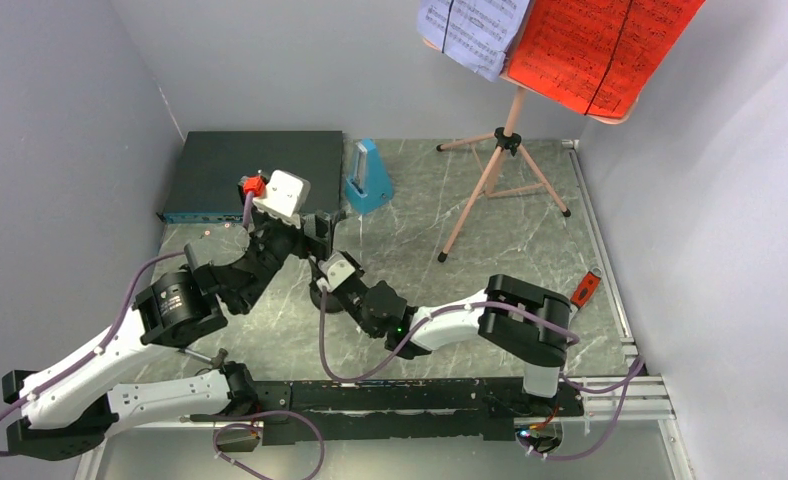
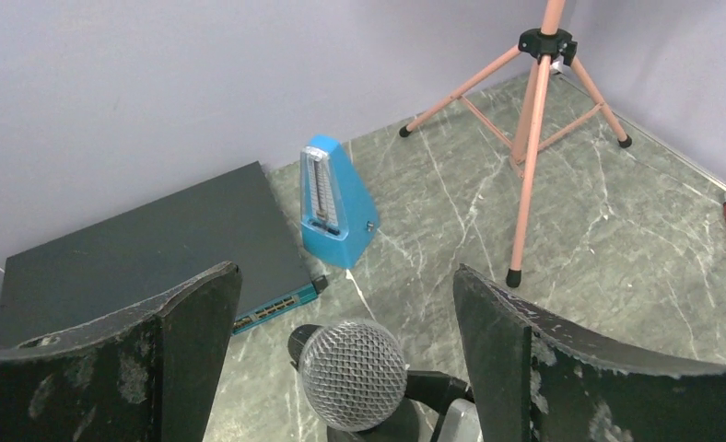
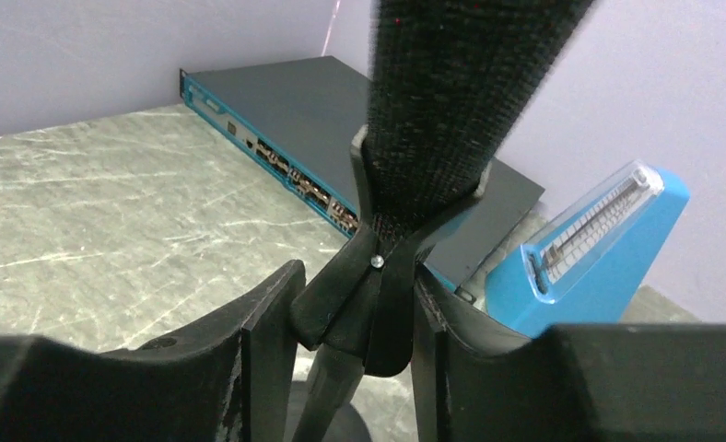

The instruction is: Pack up the instrument practice props

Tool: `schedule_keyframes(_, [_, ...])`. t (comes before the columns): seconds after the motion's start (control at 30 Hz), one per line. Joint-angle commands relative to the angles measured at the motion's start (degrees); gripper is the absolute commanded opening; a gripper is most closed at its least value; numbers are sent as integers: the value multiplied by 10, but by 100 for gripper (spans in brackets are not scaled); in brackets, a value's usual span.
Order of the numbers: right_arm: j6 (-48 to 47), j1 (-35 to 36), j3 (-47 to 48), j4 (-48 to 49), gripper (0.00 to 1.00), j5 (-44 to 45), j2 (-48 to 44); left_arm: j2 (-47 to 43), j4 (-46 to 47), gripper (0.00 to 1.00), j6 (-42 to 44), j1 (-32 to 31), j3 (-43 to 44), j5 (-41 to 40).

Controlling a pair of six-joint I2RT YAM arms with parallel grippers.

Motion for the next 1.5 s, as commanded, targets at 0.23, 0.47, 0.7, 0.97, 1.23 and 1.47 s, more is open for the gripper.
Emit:
schedule_keyframes(0.23, [53,-67,-94,-51,30,-187,-133,-11,19,90,76,-1,29,36])
schedule_keyframes(0.47, [93,-144,-130,-113,29,-351,-202,-29,-33,92,149,-1,24,122])
schedule_keyframes(0.7, [99,-168,-147,-120,29,-406,-221,-36,-100,94,215,-1,9,218])
schedule_keyframes(0.97, [129,-194,-158,-112,29,-468,-228,8,-106,94,248,47,-24,316])
schedule_keyframes(1.23, [122,-203,-165,-125,29,-481,-238,71,-78,92,217,261,-26,570])
schedule_keyframes(1.47, [136,-206,-168,-107,30,-495,-229,118,-63,92,212,289,-10,698])
